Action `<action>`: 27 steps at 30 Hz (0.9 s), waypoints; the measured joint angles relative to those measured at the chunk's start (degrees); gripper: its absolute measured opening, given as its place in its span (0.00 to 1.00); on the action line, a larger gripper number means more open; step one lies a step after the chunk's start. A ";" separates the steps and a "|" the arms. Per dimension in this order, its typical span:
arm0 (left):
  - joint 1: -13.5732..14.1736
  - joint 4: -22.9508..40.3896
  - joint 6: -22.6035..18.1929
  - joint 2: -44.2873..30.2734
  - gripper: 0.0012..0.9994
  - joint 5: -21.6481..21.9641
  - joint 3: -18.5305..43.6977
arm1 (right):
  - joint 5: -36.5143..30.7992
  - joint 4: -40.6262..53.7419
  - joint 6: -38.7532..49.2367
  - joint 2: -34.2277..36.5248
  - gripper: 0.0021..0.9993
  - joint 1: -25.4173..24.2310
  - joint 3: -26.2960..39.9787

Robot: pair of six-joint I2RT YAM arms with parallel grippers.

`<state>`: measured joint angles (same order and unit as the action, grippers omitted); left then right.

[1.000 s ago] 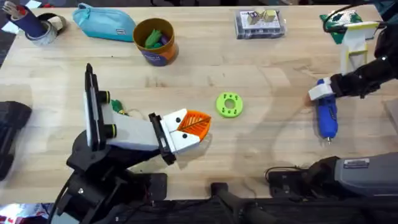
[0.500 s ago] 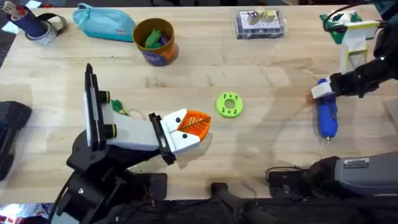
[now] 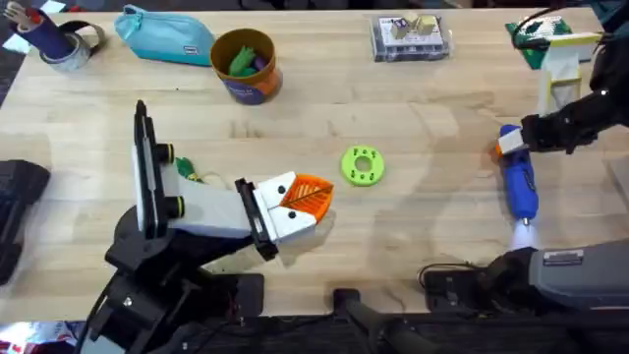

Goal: Pick up the gripper from the table and insert it into the empty holder that is missing its gripper. Then pick up a screw, insert it into the mounting hole, and use the screwdriver to tighten it. Finally, clean up the table by picking up the vegetable and placing it into the bucket.

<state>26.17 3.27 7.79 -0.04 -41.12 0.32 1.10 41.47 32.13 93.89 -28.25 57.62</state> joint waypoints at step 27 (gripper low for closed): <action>0.00 0.00 0.00 0.01 0.01 -0.01 0.00 | -3.60 0.30 -16.42 -8.98 0.20 0.02 7.13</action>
<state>26.17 3.27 7.79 -0.03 -41.12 0.32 -2.50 41.77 15.71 84.90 -28.23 64.75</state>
